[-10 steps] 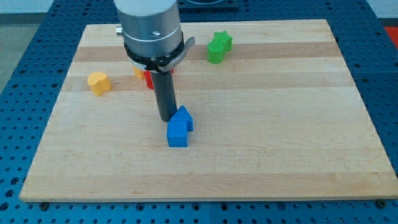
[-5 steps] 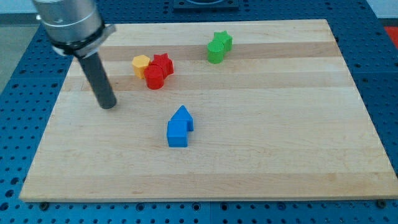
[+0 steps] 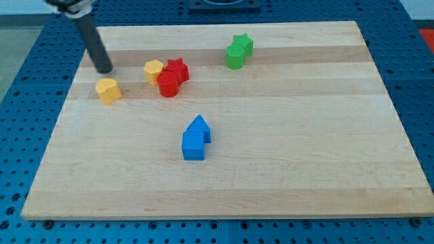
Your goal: Nudge the red blocks to the down slightly
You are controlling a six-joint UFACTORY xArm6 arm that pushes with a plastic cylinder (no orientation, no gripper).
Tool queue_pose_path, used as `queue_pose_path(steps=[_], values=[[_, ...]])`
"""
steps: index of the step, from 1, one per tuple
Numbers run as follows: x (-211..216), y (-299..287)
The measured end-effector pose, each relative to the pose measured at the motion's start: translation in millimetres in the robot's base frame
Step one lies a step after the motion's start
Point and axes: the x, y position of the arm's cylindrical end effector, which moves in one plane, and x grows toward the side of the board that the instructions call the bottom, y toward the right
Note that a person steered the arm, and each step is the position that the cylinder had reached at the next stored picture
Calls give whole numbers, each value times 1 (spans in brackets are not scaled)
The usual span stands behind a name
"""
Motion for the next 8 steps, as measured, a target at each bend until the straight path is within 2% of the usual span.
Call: queue_pose_path(steps=[1,3,8], values=[[-27,46],[-28,120],[10,129]])
